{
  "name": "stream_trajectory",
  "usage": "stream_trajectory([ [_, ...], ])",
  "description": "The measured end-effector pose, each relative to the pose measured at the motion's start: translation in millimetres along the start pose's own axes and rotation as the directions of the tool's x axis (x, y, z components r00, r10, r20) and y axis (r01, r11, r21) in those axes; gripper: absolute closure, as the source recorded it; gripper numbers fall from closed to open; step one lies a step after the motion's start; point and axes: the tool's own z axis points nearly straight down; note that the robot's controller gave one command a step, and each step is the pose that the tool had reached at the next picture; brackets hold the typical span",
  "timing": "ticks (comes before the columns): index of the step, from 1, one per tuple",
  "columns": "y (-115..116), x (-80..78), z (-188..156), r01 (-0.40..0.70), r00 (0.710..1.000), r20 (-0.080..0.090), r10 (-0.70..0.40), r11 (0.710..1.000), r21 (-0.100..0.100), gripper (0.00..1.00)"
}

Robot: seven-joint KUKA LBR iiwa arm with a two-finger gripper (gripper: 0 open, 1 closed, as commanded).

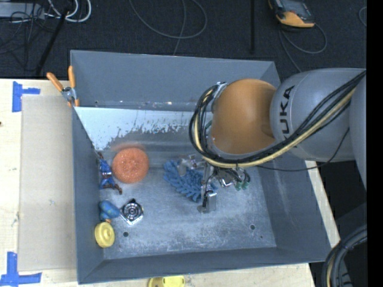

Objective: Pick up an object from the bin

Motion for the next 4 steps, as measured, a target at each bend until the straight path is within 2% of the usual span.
stream_trajectory([
  [1,-3,-5.4,29,-0.160,0.987,-0.001,0.160,0.987,0.000,0.00],
  [2,-47,-15.0,57,0.215,0.976,0.010,-0.215,0.977,-0.001,1.00],
  [3,-47,-14.9,57,0.212,0.977,0.010,-0.212,0.977,-0.002,1.00],
  [4,-47,-28.1,-14,0.200,0.980,-0.001,-0.200,0.980,-0.001,1.00],
])
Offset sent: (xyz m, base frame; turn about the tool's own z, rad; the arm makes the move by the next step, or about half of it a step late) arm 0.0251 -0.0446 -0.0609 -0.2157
